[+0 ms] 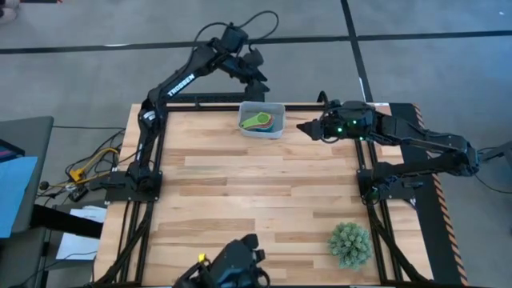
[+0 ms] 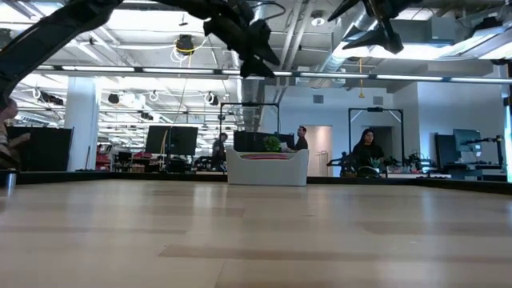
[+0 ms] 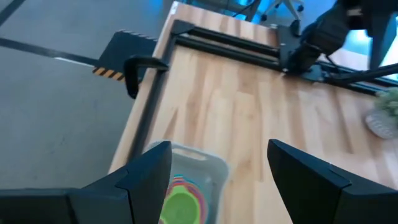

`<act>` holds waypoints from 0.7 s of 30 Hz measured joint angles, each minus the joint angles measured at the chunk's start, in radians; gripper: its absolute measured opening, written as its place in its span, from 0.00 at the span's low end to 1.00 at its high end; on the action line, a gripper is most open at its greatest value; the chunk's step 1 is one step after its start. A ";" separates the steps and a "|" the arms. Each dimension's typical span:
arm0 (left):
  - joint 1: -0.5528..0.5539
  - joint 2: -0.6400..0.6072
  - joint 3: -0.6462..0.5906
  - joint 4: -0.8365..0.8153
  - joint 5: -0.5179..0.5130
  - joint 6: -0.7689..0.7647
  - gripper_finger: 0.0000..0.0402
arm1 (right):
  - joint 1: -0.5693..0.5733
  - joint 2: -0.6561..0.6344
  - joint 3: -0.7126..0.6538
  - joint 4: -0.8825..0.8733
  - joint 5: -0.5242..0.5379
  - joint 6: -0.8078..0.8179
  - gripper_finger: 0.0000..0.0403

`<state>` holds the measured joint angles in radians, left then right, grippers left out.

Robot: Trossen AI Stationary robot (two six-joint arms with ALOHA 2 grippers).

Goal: Nest measuring cups in basket
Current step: Return to Home Position

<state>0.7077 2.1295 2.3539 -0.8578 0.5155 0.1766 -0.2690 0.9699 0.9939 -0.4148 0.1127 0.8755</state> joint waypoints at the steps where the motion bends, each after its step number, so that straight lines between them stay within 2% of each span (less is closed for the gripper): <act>1: -0.007 -0.008 0.000 -0.006 -0.001 -0.006 0.63 | 0.006 0.000 0.000 0.010 0.000 -0.010 0.80; 5: -0.048 -0.042 -0.001 -0.013 -0.035 -0.060 0.63 | 0.038 0.000 0.000 0.053 0.001 -0.052 0.80; 11: -0.167 -0.111 0.000 -0.004 -0.245 -0.119 0.63 | 0.082 0.000 0.000 0.040 -0.002 -0.125 0.80; 16: -0.260 -0.110 -0.003 0.001 -0.302 -0.186 0.63 | 0.085 0.001 0.000 -0.003 -0.005 -0.125 0.80; 21: -0.338 -0.103 -0.099 0.051 -0.365 -0.228 0.63 | 0.085 -0.001 0.000 0.008 -0.005 -0.105 0.78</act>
<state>0.3695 2.0270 2.2551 -0.8065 0.1510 -0.0517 -0.1844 0.9686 0.9939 -0.4067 0.1076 0.7707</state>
